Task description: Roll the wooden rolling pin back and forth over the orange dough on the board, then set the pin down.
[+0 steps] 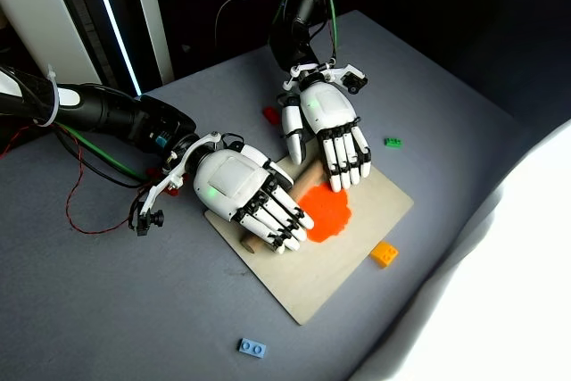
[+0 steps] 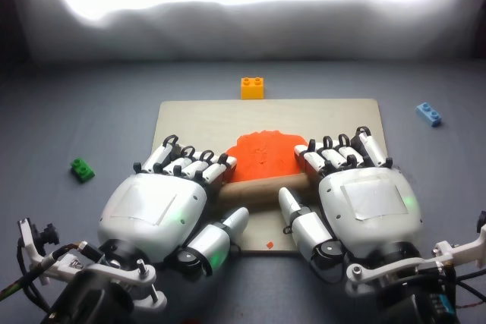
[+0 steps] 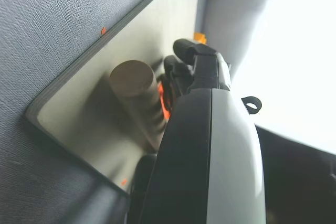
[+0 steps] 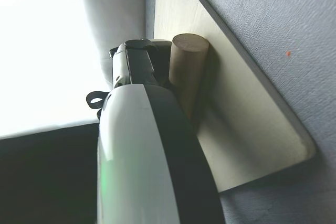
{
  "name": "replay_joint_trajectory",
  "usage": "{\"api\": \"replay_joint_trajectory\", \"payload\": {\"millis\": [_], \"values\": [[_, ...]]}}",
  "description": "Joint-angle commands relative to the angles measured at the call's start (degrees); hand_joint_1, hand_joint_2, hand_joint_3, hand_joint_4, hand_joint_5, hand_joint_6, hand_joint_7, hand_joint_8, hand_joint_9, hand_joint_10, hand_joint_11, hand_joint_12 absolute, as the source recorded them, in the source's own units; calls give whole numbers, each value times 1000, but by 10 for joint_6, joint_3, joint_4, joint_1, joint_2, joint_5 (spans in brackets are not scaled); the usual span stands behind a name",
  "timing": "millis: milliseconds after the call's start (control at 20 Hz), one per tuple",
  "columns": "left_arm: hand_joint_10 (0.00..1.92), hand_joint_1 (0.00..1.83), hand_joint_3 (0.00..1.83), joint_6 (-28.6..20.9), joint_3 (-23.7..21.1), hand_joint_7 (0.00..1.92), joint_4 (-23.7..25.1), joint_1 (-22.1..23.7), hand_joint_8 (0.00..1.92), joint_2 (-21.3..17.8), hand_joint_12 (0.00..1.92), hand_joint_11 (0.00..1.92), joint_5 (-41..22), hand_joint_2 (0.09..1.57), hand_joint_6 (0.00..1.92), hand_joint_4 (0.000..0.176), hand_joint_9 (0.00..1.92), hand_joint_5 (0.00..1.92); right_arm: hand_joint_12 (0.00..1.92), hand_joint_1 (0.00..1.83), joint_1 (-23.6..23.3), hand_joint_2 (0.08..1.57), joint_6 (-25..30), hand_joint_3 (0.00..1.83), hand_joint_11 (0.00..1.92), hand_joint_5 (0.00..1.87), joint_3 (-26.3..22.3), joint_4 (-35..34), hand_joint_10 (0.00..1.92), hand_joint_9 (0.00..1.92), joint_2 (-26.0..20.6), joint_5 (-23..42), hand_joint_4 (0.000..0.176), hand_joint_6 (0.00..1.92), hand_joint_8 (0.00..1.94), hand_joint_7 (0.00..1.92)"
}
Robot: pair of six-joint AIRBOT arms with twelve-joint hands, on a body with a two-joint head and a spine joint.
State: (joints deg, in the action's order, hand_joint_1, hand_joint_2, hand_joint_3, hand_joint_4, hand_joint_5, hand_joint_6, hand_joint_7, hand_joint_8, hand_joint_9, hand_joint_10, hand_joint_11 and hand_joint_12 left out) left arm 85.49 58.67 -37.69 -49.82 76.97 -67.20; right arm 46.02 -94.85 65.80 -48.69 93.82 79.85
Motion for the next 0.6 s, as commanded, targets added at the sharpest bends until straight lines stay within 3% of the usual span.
{"api": "replay_joint_trajectory", "payload": {"millis": [0,550], "values": [[6,0,0,-3,-2,439,32,-2,4,-4,733,0,-57,1510,3,0,359,364,1228,0,8,1546,-1,1,0,513,-2,11,95,531,4,12,0,40,9,601],[0,0,1,-5,-20,420,37,-11,0,-12,644,0,-63,1511,1,0,336,362,1258,0,14,1539,-19,0,0,503,-14,16,101,532,4,36,0,31,3,597]]}}
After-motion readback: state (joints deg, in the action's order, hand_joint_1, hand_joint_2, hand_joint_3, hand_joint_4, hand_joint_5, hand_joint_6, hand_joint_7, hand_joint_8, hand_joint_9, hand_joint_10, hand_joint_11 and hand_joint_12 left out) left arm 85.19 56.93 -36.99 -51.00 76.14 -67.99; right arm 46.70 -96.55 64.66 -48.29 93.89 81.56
